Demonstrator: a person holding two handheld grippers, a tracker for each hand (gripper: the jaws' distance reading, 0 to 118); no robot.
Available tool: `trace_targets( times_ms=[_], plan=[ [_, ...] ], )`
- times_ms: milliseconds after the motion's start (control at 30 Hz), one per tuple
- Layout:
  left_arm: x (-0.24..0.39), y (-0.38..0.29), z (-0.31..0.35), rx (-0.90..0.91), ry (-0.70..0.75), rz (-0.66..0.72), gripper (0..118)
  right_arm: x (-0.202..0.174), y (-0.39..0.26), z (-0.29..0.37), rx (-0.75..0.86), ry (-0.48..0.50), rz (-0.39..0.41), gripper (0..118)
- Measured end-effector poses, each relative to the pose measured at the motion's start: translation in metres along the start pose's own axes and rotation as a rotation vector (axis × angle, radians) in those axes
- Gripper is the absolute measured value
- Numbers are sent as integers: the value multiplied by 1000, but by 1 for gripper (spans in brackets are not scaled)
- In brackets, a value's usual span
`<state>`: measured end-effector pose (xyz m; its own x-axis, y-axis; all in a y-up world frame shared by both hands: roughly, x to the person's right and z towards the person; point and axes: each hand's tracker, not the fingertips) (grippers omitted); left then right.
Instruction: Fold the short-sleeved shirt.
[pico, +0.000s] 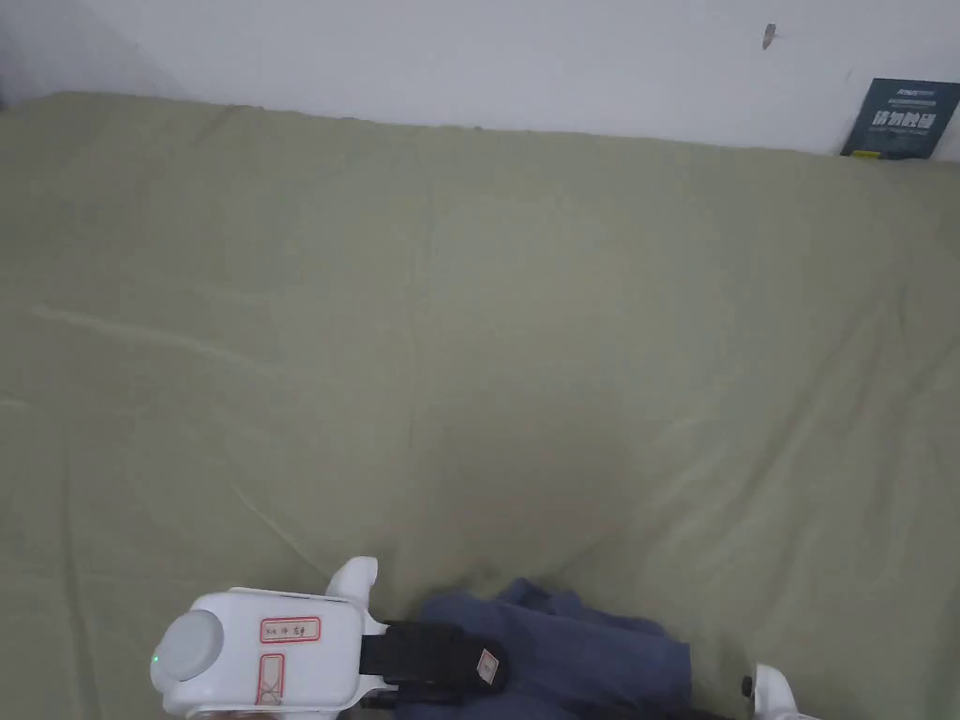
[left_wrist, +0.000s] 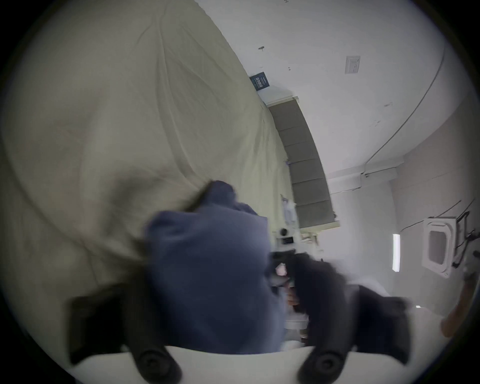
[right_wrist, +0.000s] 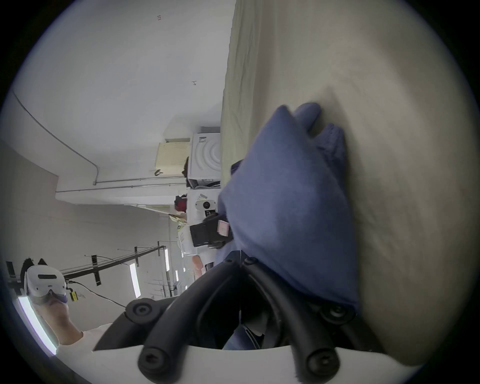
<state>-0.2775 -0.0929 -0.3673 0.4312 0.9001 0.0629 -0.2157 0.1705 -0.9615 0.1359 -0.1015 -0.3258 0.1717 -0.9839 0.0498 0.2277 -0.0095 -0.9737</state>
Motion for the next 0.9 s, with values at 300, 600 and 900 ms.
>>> trace_targets(
  times_ms=[300, 600, 900],
  plan=[
    [20, 22, 102, 93, 132, -25, 32, -54, 4, 23, 44, -126, 145, 0],
    [-15, 106, 327, 88, 521, -77, 32, -81, 35, 22, 117, -246, 215, 0],
    [-70, 141, 362, 89, 498, 24, 37, -82, 47, 10, 122, -296, 216, 0]
  ],
)
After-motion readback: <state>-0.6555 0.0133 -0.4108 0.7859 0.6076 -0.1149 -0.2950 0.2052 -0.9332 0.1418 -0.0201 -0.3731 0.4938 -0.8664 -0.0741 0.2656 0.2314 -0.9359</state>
